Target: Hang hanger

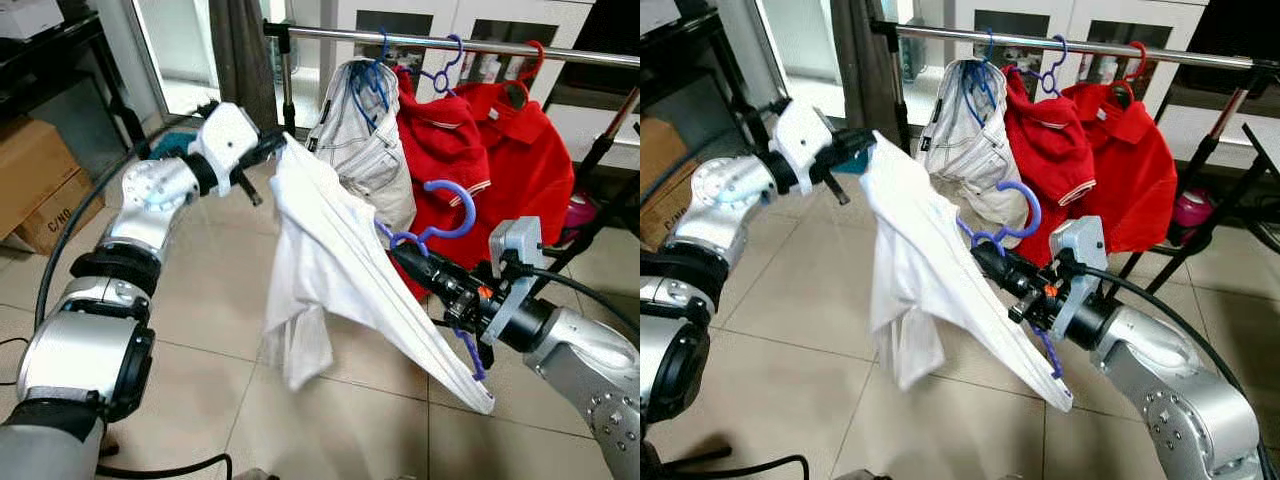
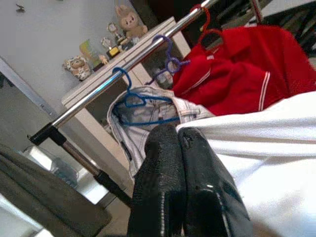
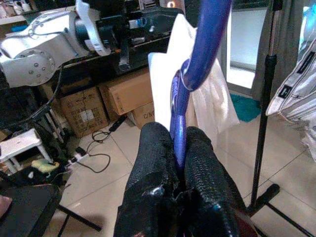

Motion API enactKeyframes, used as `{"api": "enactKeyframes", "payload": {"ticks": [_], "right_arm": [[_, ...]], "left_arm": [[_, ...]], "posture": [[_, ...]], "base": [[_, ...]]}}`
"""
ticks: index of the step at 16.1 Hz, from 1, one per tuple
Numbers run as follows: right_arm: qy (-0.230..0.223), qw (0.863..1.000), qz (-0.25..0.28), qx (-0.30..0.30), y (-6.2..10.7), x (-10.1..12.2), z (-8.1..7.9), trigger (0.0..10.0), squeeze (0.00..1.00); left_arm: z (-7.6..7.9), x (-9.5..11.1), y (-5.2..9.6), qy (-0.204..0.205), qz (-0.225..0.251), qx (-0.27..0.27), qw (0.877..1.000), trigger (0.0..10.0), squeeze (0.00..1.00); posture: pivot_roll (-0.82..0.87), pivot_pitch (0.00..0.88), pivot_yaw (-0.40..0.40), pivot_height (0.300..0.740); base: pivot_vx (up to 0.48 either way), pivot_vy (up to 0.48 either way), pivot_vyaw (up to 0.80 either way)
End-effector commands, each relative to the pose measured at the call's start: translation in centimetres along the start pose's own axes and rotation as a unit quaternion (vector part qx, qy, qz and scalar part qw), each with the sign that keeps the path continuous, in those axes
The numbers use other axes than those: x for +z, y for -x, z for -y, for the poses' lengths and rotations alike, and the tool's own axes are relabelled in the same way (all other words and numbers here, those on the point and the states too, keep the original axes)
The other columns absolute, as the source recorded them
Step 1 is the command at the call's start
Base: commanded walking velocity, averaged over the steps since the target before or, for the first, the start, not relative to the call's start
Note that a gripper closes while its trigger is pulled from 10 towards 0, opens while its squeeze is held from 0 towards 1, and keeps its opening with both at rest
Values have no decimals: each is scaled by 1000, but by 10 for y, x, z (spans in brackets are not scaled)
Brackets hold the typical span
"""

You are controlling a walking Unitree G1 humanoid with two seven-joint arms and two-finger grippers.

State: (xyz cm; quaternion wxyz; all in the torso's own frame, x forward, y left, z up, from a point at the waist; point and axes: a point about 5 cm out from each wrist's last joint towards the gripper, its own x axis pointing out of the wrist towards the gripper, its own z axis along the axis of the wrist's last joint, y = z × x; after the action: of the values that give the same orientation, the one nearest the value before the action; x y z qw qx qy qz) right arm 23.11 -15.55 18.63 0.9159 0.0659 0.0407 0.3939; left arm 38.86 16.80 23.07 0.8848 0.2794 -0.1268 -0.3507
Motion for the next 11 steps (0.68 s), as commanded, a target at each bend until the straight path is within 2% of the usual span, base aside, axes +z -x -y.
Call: {"api": "enactKeyframes", "payload": {"ticks": [1,4,6,8,10,11], "right_arm": [[5,1000,9,-11,0,5,4,10000,0],[13,999,-1,-41,0,3,11,10000,0],[25,997,-12,-70,1,3,19,10000,0],[23,996,-5,-82,0,6,24,10000,0],[16,995,9,-98,-3,9,28,10000,0],[-2,990,27,-139,-6,13,37,10000,0]], "left_arm": [[-7,7,0,2,14,1,1000,10000,1000],[-14,10,5,36,36,12,999,10000,1000],[-24,15,8,57,52,27,997,10000,1000],[-30,18,9,71,62,37,995,10000,1000],[-28,15,9,73,52,33,995,10000,1000],[-18,7,7,95,36,12,995,10000,1000]], "posture": [[-240,0,60,740],[-244,0,61,740],[-244,0,58,740],[-246,0,57,740],[-250,0,60,740],[-253,0,64,740]], "base": [[0,0,0],[0,0,0],[0,0,0],[0,0,0],[0,0,0],[0,0,0]]}}
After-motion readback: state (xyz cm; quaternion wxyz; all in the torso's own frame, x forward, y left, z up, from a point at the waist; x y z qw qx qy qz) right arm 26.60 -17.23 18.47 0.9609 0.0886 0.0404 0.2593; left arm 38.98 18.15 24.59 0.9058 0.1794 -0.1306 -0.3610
